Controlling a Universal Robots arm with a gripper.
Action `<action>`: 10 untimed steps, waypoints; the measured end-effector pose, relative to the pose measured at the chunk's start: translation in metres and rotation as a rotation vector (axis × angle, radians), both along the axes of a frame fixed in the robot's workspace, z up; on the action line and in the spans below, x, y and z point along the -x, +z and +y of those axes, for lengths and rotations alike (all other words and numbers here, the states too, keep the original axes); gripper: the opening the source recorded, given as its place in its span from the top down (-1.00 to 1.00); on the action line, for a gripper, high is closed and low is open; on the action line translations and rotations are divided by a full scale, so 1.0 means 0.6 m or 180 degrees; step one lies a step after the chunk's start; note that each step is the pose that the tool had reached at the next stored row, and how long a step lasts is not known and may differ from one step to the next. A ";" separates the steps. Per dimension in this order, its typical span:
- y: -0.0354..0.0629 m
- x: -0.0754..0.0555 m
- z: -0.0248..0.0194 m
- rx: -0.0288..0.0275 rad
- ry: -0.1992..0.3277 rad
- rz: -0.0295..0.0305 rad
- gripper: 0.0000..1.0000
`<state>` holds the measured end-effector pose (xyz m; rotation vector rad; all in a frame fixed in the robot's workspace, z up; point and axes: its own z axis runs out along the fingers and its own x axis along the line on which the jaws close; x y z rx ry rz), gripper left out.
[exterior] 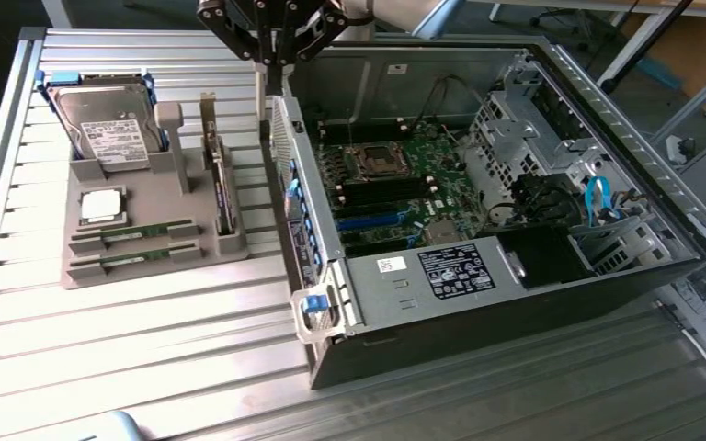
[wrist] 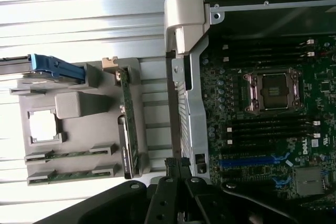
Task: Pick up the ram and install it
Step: 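Reach for the ram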
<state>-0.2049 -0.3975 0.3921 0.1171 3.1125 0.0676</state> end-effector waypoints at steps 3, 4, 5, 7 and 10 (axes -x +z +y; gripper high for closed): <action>0.000 0.003 0.0001 0.0000 0.0000 0.0000 0.79; 0.000 0.005 0.0001 0.0000 0.0000 0.0000 0.79; 0.000 0.006 0.0001 0.0000 0.0000 0.0000 0.79; 0.000 0.009 0.0002 0.0000 0.0000 0.0000 0.79; -0.001 0.013 0.0003 0.0000 0.0000 0.0000 0.79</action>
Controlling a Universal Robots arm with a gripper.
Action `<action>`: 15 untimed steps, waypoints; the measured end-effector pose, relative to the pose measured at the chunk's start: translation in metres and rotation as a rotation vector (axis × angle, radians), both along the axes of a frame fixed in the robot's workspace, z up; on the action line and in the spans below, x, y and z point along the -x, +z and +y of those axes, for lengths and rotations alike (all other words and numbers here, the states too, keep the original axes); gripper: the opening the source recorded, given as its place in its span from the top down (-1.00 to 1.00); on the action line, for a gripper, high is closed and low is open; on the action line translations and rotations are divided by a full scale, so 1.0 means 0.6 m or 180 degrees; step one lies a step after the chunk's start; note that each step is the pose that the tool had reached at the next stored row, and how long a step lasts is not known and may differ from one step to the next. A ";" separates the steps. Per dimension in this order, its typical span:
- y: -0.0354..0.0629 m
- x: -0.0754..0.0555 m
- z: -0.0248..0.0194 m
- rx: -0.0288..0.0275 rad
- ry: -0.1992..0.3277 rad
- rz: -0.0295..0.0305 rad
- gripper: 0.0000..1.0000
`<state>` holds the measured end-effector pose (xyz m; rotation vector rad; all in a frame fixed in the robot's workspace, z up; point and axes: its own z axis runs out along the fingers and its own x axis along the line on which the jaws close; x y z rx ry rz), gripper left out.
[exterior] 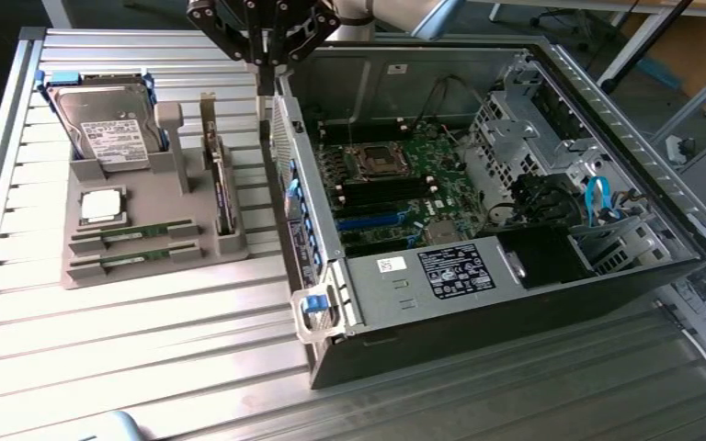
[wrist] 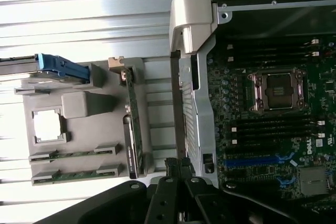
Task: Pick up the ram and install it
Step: 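Reach for the ram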
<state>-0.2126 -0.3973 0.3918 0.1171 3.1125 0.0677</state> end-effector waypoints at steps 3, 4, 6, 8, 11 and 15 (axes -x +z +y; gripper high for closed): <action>0.000 0.004 0.0000 0.0000 0.0000 0.0000 0.79; 0.000 0.005 0.0000 0.0000 0.0000 0.0000 0.79; 0.000 0.008 0.0000 0.0000 0.0000 0.0000 0.79; 0.000 0.011 0.0000 0.0000 0.0000 0.0000 0.79; -0.001 0.015 0.0001 0.0000 0.0000 0.0000 0.79; -0.001 0.018 0.0001 0.0000 0.0000 0.0000 0.79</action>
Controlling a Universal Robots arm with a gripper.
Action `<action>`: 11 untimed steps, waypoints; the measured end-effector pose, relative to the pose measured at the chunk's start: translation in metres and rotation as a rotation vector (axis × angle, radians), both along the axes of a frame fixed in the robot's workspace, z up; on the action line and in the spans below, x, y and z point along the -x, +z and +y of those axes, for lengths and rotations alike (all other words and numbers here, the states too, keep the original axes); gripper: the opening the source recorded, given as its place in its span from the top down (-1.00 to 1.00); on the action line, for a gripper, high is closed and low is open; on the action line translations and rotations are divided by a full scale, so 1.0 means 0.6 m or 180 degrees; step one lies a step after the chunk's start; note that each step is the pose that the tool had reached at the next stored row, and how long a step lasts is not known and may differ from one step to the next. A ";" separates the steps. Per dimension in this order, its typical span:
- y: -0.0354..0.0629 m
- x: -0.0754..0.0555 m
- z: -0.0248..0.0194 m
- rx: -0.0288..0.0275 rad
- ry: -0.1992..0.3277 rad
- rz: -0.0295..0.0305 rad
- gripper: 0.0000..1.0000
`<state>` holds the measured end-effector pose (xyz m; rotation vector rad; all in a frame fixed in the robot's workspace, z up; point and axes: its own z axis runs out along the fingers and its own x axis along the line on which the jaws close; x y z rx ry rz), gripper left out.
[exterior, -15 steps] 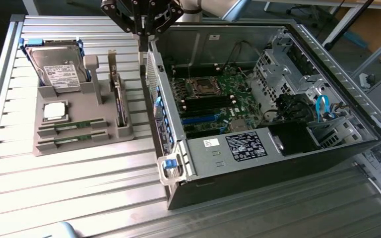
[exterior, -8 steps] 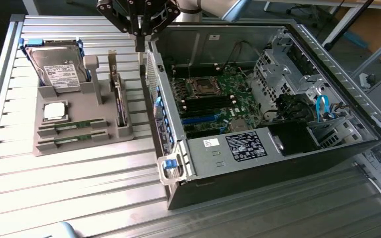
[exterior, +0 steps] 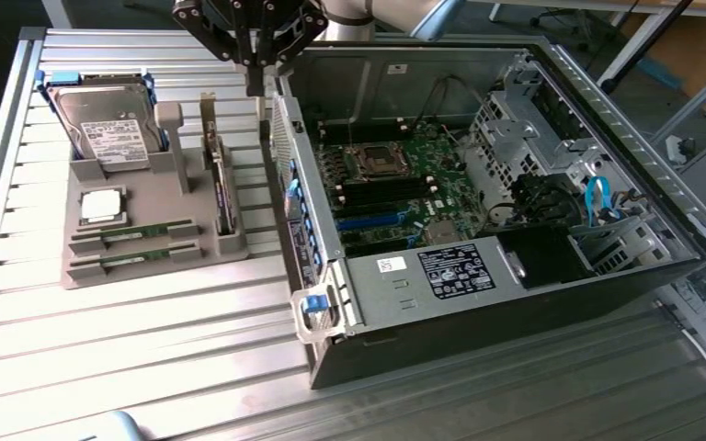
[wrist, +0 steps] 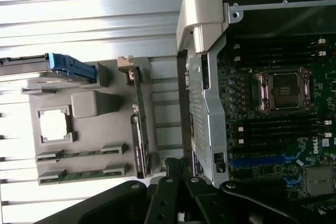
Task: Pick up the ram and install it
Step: 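Reach for the ram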
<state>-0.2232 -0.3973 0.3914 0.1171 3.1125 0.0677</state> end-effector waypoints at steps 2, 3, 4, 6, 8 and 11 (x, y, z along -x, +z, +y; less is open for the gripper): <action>0.000 0.002 0.0000 0.0000 0.0000 0.0000 0.79; 0.000 0.003 0.0000 0.0000 0.0000 0.0000 0.79; 0.000 0.003 0.0000 0.0000 0.0000 0.0000 0.79; 0.000 0.005 0.0000 0.0000 0.0000 0.0000 0.79; 0.000 0.007 -0.0001 0.0000 0.0000 0.0000 0.79; -0.001 0.016 0.0000 0.0000 0.0000 0.0000 0.79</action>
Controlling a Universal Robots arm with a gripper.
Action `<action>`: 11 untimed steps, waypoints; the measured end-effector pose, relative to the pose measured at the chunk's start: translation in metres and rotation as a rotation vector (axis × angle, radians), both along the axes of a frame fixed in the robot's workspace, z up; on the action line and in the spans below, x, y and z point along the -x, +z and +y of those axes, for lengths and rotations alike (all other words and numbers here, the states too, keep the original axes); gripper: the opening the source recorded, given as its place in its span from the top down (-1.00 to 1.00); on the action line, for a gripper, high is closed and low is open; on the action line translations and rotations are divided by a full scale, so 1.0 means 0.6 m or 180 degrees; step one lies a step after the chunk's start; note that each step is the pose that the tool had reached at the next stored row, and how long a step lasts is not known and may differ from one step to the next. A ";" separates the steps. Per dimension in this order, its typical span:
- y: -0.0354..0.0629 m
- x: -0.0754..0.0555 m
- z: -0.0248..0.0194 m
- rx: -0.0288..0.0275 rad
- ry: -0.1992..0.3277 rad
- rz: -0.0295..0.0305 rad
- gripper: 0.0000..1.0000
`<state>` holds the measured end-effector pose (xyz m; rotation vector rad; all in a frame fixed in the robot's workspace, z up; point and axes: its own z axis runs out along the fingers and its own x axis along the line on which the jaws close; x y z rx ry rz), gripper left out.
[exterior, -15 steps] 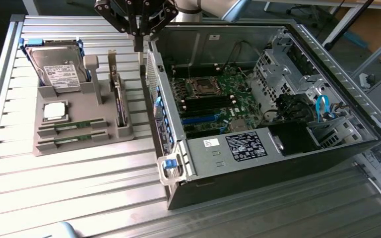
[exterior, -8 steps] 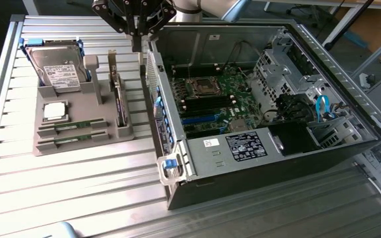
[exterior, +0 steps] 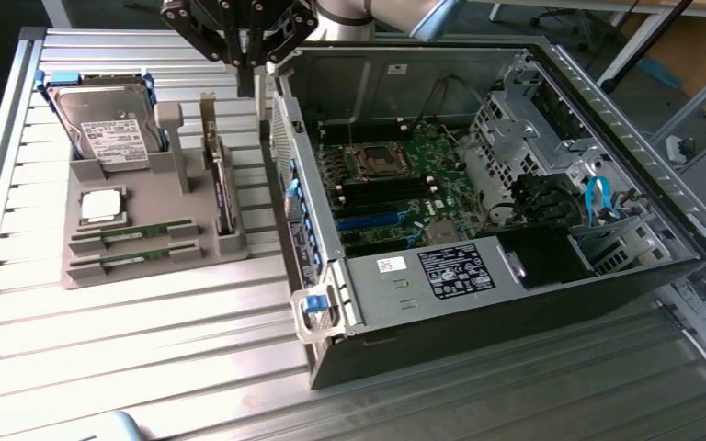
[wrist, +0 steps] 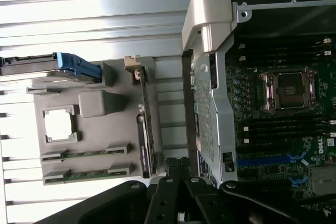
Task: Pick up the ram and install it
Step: 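Reach for the ram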
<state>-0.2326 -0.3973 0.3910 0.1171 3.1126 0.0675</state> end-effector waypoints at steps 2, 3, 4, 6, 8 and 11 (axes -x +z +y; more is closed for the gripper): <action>0.000 0.005 0.0000 0.0000 0.0000 0.0000 0.79; 0.000 0.007 0.0000 0.0000 0.0000 0.0000 0.79; 0.000 0.009 0.0000 0.0000 0.0000 0.0000 0.79; 0.000 0.013 0.0000 0.0000 0.0000 0.0000 0.79; 0.000 0.015 0.0000 0.0000 0.0000 0.0000 0.79; -0.001 0.019 0.0000 0.0000 0.0000 0.0000 0.79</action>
